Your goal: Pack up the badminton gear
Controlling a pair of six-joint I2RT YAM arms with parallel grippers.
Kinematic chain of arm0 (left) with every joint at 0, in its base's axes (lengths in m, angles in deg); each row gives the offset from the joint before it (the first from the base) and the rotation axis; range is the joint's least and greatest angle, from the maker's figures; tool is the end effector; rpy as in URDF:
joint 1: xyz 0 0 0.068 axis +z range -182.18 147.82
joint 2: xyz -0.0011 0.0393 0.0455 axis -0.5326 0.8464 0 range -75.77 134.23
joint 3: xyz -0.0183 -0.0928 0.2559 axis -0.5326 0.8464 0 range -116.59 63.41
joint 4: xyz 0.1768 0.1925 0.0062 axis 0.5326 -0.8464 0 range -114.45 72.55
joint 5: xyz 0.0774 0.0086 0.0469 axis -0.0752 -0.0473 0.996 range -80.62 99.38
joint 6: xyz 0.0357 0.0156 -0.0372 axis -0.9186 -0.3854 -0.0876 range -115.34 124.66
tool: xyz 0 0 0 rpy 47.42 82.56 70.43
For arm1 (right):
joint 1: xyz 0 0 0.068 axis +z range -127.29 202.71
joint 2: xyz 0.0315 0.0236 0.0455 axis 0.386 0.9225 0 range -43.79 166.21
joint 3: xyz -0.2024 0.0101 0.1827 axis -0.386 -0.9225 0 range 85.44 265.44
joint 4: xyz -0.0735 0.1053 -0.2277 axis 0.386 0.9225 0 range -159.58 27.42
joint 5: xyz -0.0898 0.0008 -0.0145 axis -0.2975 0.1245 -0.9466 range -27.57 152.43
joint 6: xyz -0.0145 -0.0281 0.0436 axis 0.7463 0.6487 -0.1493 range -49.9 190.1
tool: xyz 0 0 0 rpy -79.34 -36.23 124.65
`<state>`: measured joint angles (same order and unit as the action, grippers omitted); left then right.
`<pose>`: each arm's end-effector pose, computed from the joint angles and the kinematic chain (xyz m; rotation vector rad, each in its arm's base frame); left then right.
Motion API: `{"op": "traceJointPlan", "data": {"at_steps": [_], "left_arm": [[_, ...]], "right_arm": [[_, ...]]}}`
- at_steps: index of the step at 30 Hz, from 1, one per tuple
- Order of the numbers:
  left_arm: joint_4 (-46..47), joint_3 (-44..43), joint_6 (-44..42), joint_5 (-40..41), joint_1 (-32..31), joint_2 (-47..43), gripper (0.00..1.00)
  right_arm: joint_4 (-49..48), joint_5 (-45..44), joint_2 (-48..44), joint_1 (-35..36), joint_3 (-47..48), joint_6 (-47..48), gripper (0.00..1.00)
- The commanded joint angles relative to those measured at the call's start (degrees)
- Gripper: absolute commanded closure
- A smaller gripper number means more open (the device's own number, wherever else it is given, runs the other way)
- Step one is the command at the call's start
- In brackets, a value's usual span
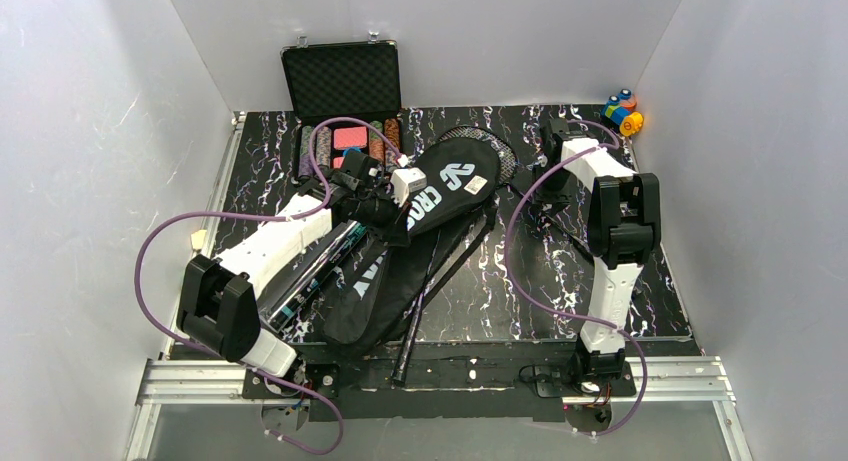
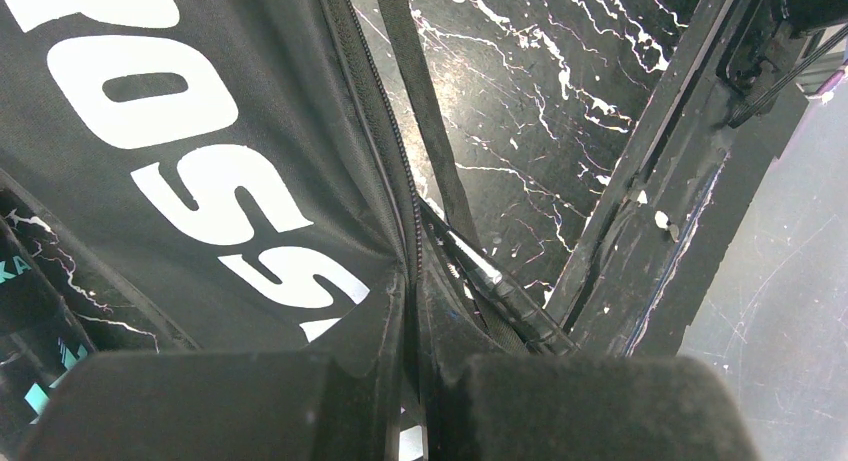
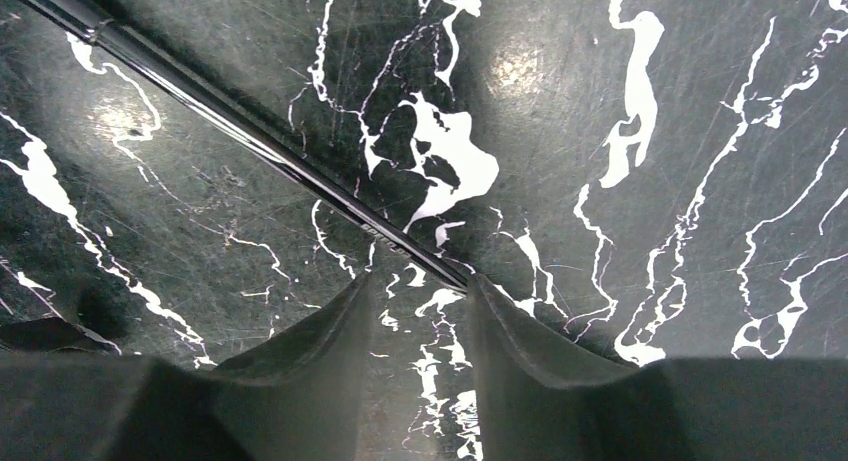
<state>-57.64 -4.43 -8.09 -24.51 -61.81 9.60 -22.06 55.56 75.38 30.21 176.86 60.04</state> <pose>0.2558 -0.1685 0.2726 1.1264 2.2861 -0.8728 0.4182 0.0508 0.1774 0.0861 2.8662 -0.1135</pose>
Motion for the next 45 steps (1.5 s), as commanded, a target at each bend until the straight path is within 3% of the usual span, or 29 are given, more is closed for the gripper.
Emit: {"op": "traceJointPlan", "data": {"at_steps": [1, 3, 7, 17, 30, 35, 41, 45], "left_arm": [[-0.01, -0.45, 0.49, -1.22, 0.53, -3.33, 1.00], [-0.08, -0.60, 0.50, -1.25, 0.54, -3.27, 1.00], [-0.07, -0.72, 0.43, -1.26, 0.54, -3.46, 1.00], [-0.16, -0.82, 0.44, -1.76, 0.94, -4.24, 1.00], [-0.47, -2.73, 1.54, -2.41, 1.35, -6.06, 1.00], [-1.11, -3.19, 1.51, -2.42, 1.33, -7.06, 1.00], [-1.28, -2.94, 1.51, -2.17, 1.39, -7.68, 1.00], [-0.85, -2.64, 1.63, -1.98, 1.48, -8.21, 1.00]], "right_arm": [[0.90, 1.41, 2.61, -0.22, 1.90, -0.17, 0.57], [0.96, 1.38, 2.60, -0.21, 1.88, -0.26, 0.62], [1.35, 2.59, 2.19, -0.17, 1.75, -0.26, 0.64], [4.08, -0.04, 3.29, 1.94, 2.49, 0.20, 0.55], [10.97, -4.38, 4.65, 4.36, 3.04, -2.41, 0.57], [11.36, -8.18, 3.91, 5.91, 1.22, -1.36, 0.46], [8.89, -5.32, 1.92, 5.90, -0.99, -1.99, 0.43], [7.76, -2.05, 0.89, 5.07, -1.59, -3.23, 0.53]]}}
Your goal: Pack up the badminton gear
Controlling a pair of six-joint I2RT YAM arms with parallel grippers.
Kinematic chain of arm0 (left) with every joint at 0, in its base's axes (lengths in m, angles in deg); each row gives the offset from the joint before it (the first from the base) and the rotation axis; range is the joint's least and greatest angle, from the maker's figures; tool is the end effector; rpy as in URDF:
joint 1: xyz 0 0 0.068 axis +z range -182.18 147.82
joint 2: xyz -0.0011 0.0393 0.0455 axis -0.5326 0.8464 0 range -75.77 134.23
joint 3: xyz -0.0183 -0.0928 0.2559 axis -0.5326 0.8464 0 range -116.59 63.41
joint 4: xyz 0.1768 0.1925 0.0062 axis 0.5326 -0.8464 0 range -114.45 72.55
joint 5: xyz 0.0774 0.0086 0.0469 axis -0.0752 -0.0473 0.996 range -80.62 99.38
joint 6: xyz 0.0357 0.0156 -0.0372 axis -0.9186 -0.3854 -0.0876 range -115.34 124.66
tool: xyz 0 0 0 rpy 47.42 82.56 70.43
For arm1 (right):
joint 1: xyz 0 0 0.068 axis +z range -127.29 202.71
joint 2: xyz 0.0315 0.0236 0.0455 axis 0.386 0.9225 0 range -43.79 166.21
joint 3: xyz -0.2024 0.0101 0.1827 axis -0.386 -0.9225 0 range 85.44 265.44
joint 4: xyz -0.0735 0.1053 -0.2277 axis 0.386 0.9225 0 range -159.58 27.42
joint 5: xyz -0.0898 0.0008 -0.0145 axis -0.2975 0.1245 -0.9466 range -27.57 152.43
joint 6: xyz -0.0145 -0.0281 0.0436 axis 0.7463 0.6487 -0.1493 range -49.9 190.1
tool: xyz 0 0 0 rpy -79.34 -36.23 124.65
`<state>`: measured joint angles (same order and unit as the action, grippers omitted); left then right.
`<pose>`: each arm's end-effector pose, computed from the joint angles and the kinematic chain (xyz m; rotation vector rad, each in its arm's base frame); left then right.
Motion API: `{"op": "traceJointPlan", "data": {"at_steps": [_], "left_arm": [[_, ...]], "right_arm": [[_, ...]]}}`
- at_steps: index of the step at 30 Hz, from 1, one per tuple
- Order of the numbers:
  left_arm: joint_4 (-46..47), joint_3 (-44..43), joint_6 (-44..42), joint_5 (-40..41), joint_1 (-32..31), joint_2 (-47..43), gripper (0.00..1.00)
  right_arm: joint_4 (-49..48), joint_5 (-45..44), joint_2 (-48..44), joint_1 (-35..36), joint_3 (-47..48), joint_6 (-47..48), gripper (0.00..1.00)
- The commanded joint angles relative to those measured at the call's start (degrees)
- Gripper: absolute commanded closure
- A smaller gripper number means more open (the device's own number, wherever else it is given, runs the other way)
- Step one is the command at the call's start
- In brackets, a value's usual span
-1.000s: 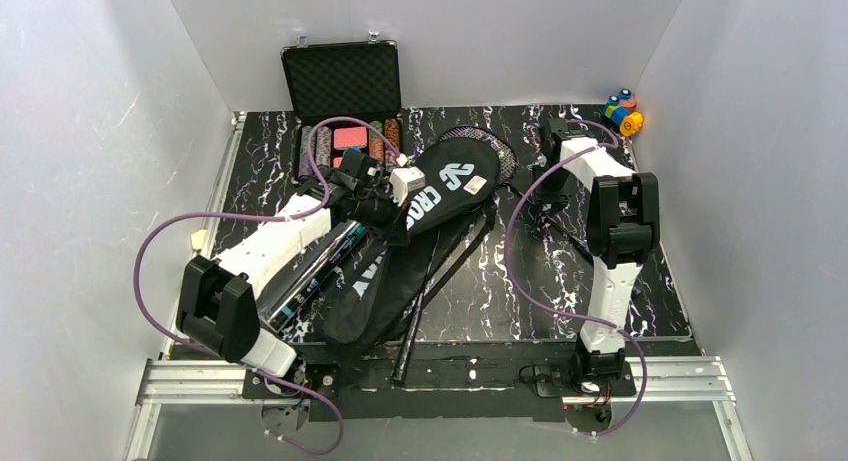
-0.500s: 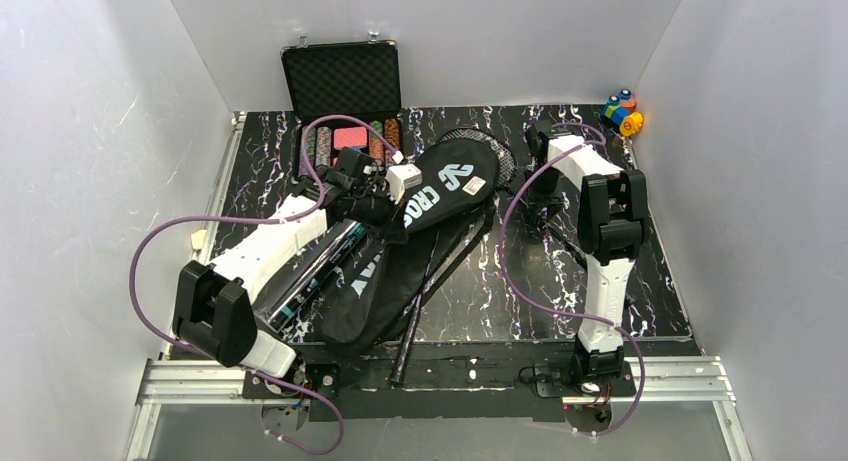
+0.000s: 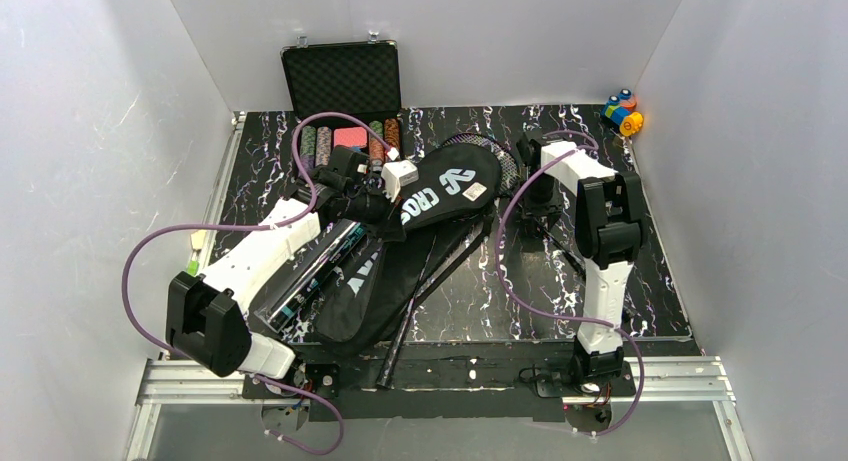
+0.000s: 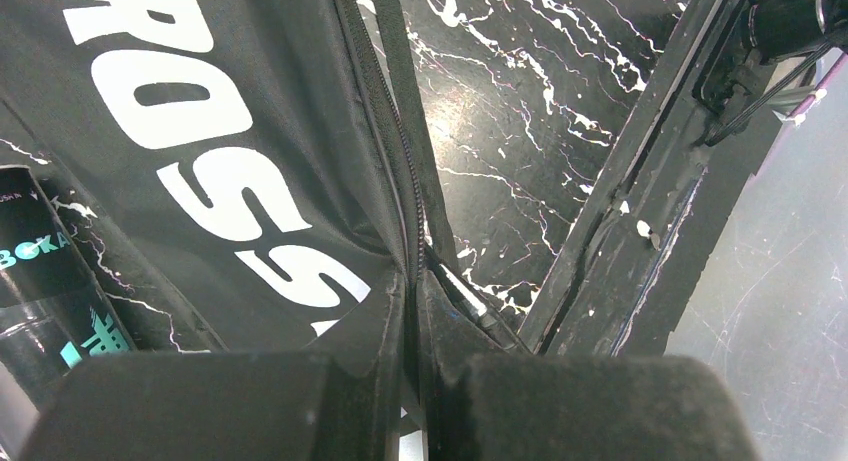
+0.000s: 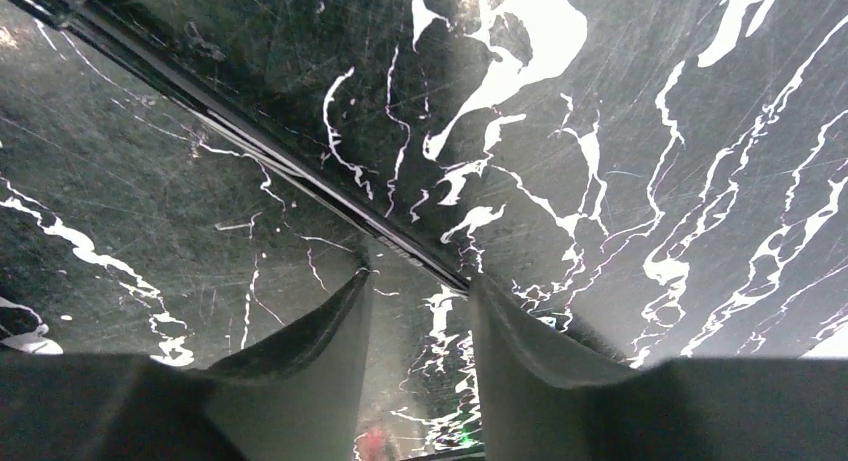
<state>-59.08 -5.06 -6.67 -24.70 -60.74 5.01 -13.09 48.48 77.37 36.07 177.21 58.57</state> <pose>0.2458 -0.1566 0.2969 1.0760 2.2416 -0.8703 0.3983 0.0858 0.1633 -0.0349 3.0007 -0.3353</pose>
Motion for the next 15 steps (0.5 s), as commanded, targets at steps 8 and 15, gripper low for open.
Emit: {"op": "traceJointPlan", "data": {"at_steps": [8, 15], "left_arm": [[0.89, -1.95, 0.62, -1.86, 0.74, -3.49, 1.00], [0.81, -2.27, 1.10, -1.77, 1.13, -3.48, 1.00]], "right_arm": [[-3.73, 5.36, -2.68, -0.82, -5.92, -3.57, 0.94], [-6.35, 4.58, -7.08, -0.84, -8.58, -5.15, 0.99]]}}
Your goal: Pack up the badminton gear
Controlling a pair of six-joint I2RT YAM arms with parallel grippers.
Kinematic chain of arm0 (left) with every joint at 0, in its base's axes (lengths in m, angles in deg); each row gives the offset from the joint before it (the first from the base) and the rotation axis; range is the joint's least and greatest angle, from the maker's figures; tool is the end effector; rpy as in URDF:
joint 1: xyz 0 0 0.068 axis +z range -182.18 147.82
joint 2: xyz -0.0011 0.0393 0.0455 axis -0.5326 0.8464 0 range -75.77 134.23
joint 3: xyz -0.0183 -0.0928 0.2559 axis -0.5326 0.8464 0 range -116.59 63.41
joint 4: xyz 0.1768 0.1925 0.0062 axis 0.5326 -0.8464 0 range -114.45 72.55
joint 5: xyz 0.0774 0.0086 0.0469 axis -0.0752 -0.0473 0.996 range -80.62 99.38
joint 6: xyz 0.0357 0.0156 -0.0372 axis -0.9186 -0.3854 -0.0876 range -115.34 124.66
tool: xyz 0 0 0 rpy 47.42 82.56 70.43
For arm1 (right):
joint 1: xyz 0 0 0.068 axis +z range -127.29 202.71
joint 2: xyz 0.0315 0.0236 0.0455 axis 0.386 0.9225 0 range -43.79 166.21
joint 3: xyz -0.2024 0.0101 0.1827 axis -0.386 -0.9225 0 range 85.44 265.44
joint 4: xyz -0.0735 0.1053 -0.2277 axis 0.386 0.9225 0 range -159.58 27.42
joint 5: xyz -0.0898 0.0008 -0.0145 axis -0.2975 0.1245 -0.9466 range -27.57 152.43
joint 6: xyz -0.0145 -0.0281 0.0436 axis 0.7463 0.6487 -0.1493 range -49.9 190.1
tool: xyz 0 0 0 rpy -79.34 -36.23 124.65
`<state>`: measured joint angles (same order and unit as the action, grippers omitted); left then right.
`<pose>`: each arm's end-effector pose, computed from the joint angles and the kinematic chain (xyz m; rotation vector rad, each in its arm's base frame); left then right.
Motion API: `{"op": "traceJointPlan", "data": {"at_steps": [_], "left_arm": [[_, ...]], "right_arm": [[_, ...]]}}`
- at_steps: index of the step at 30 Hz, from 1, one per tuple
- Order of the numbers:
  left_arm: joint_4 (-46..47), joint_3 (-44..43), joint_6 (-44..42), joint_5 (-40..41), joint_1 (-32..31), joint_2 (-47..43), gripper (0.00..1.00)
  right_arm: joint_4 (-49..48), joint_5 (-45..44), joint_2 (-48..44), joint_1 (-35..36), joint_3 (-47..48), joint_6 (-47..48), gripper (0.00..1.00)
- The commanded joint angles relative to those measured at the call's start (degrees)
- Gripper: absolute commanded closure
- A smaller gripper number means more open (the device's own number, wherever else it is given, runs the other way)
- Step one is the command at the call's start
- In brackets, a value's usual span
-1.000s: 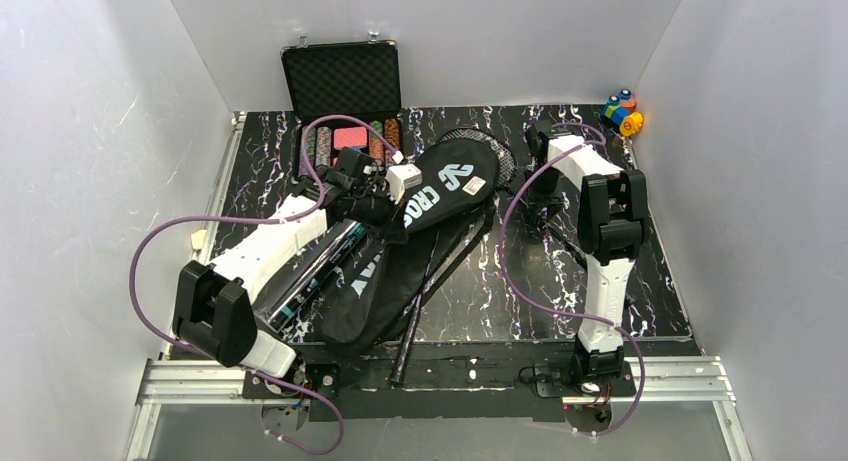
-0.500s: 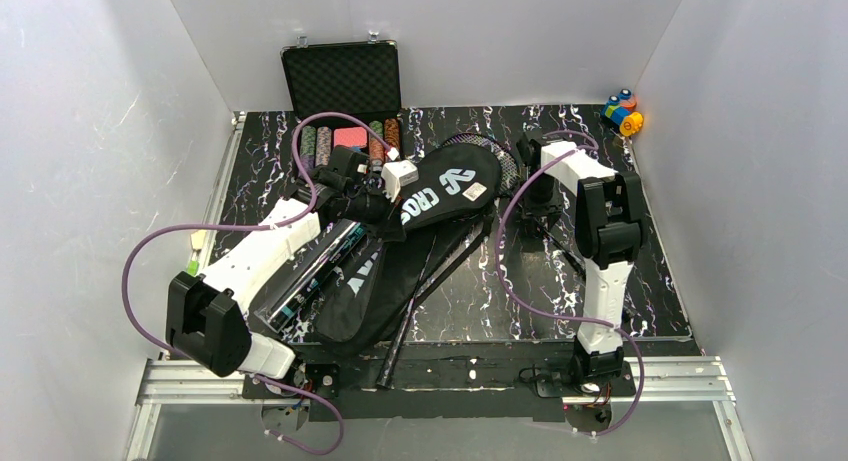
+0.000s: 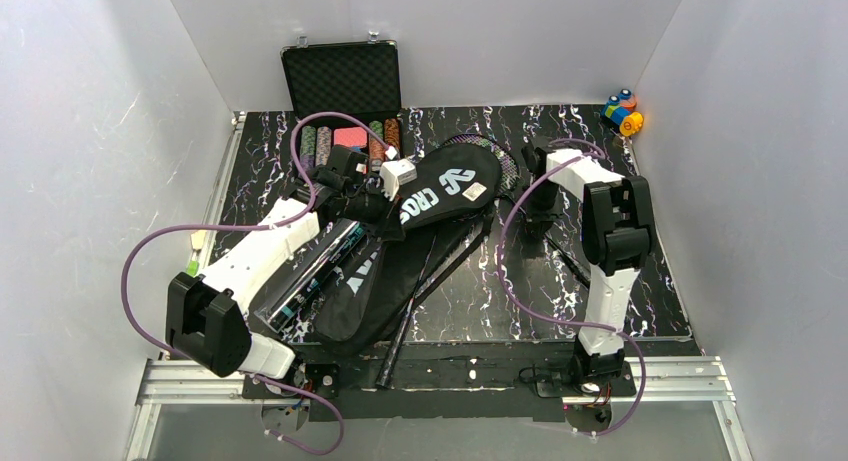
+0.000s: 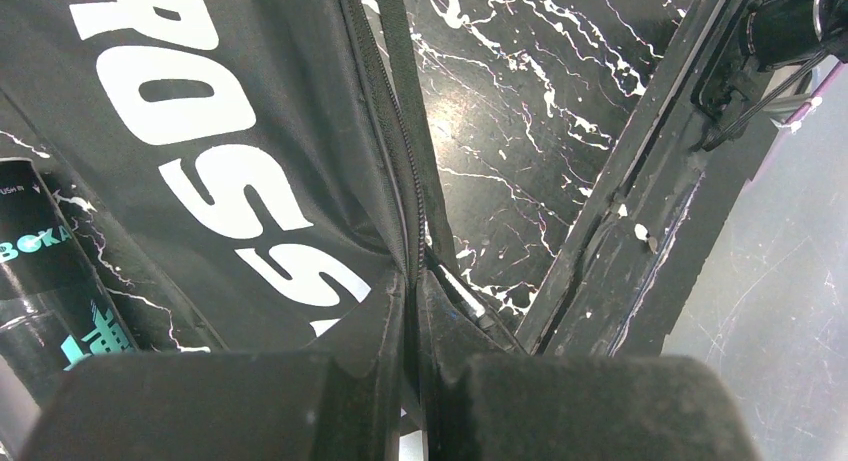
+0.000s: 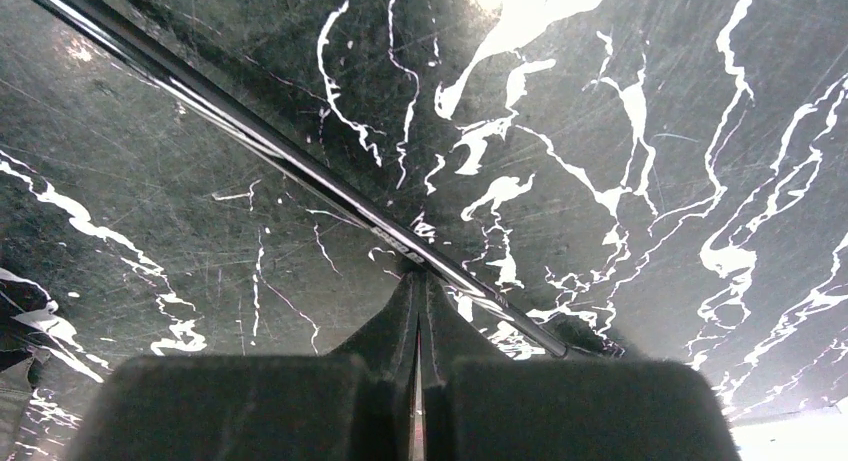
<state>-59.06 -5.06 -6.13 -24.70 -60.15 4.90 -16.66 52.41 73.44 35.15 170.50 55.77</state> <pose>0.2471 -0.1539 0.2975 1.0537 2.2496 -0.8696 0.3816 0.0778 0.1600 0.0608 3.0090 -0.2268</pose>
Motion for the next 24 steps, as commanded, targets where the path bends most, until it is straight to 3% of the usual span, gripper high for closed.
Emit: {"op": "traceJointPlan", "data": {"at_steps": [1, 5, 8, 10, 14, 24], "left_arm": [[0.82, -2.28, 0.60, -1.73, 0.62, -3.40, 1.00], [0.61, -2.71, 1.03, -1.85, 0.85, -3.72, 1.00], [0.03, -3.76, 1.27, -1.84, 1.10, -4.50, 1.00], [-0.14, -4.19, 1.74, -1.69, 1.51, -5.47, 1.00], [-0.29, -3.96, 3.40, -1.82, 2.34, -7.56, 1.00], [-3.20, -3.94, 4.50, -2.12, 2.75, -11.15, 1.00]], "right_arm": [[-2.98, 0.30, -4.09, 0.00, -2.05, -2.74, 0.99], [-4.18, -0.11, -6.63, -0.76, -2.75, -3.84, 0.96], [-5.75, 1.19, -9.47, -1.04, -3.56, -4.49, 0.66], [-6.28, 1.74, -10.60, -1.02, -3.50, -4.19, 0.58], [-5.31, 1.61, -9.40, -1.02, -1.97, -1.75, 0.51], [-2.01, 1.84, -0.59, -0.98, 4.79, 2.15, 0.49]]}}
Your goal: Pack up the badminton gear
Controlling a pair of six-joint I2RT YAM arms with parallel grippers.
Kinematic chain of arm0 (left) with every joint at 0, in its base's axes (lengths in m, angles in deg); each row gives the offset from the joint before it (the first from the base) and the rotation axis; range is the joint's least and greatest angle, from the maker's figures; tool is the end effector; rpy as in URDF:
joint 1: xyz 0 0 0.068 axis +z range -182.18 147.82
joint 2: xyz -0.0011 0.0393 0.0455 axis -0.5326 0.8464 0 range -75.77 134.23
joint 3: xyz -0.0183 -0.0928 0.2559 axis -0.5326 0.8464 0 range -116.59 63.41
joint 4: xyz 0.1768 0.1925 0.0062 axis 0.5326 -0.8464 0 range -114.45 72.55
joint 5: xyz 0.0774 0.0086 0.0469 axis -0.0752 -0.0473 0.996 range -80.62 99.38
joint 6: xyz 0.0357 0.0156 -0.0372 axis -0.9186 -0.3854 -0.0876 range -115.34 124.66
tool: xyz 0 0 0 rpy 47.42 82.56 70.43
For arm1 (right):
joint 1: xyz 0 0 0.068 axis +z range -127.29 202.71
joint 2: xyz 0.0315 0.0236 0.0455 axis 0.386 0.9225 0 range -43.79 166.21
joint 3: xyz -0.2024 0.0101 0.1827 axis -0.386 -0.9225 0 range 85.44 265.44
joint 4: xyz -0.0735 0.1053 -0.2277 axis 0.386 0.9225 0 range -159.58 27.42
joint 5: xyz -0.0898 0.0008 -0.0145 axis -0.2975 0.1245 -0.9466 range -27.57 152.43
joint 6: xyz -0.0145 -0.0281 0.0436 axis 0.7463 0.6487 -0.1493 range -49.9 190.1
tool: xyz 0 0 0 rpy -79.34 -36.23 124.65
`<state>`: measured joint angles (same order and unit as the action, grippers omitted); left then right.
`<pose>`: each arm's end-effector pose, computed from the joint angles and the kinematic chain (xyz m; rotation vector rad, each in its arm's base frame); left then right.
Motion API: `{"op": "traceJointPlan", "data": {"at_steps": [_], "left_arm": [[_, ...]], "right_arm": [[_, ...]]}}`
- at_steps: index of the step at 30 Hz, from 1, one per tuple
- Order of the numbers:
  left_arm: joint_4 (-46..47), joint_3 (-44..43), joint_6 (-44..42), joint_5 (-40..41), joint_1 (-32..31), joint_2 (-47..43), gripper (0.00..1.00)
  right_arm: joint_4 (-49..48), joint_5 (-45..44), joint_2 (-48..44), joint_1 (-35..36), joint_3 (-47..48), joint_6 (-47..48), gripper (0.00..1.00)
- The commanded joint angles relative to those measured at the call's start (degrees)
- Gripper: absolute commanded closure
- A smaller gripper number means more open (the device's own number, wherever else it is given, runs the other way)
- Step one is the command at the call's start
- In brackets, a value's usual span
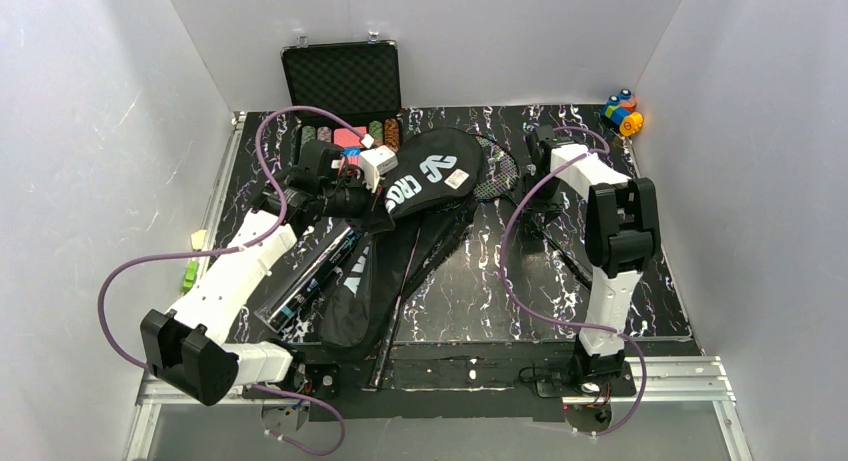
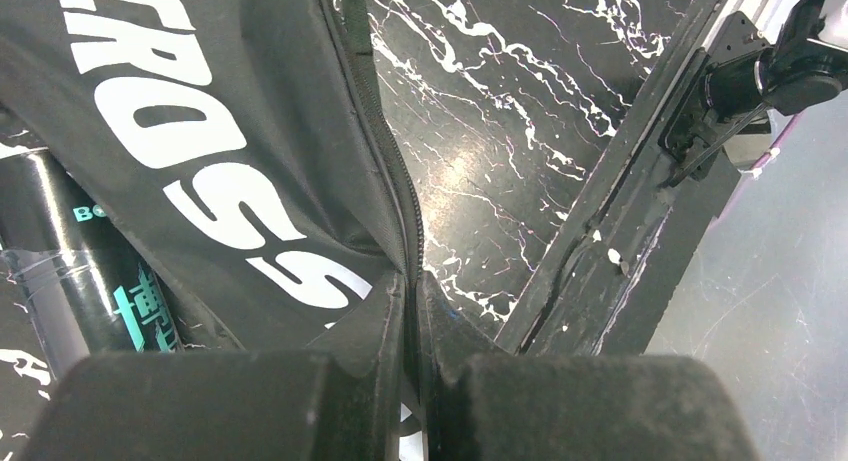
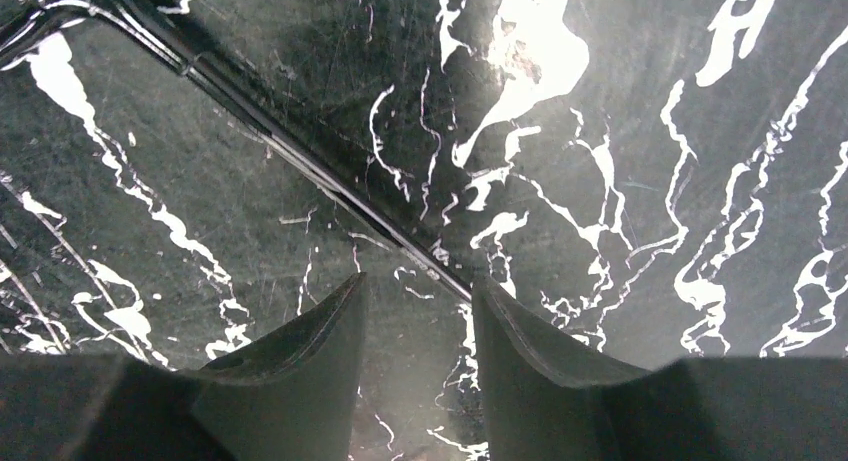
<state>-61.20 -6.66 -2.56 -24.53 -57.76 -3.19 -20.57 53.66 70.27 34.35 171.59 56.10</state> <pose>0.2258 -0.1302 0.3399 0.9379 2.1697 -0.8563 0.3898 0.0748 0.1866 0.0845 2.8810 -0.1422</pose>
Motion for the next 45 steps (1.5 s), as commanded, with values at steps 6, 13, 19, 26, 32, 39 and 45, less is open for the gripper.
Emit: {"op": "traceJointPlan", "data": {"at_steps": [6, 13, 19, 26, 32, 39, 45], "left_arm": [[-1.01, -1.36, 1.04, -2.38, 0.45, -3.20, 1.00], [-0.72, -1.59, 1.50, -2.65, 0.79, -3.13, 1.00], [0.03, -1.01, 1.78, -2.53, 1.15, -3.23, 1.00], [1.16, -0.55, 2.24, -3.74, 1.18, -1.54, 1.00], [1.94, -0.13, 1.20, -3.57, 1.22, 1.45, 1.00], [3.43, 0.58, 0.65, -3.00, 1.20, 4.57, 1.00], [4.51, -0.05, 0.14, -2.52, 1.16, 7.39, 1.00]], "right_arm": [[3.71, -0.46, 6.31, -0.33, 6.69, 1.67, 0.49], [2.20, 0.53, 5.82, -0.33, 2.86, 0.23, 0.69], [1.81, -2.32, 4.22, -0.82, 1.80, -1.18, 0.99], [-1.29, 3.67, -1.41, -0.83, -4.93, -6.80, 0.99], [-3.50, 7.75, -12.80, 0.09, -11.12, -11.03, 0.99], [-1.87, 10.61, -28.85, 4.69, -20.83, -14.05, 0.99], [0.72, 12.92, -41.00, 17.72, -31.46, -21.47, 0.99]]}}
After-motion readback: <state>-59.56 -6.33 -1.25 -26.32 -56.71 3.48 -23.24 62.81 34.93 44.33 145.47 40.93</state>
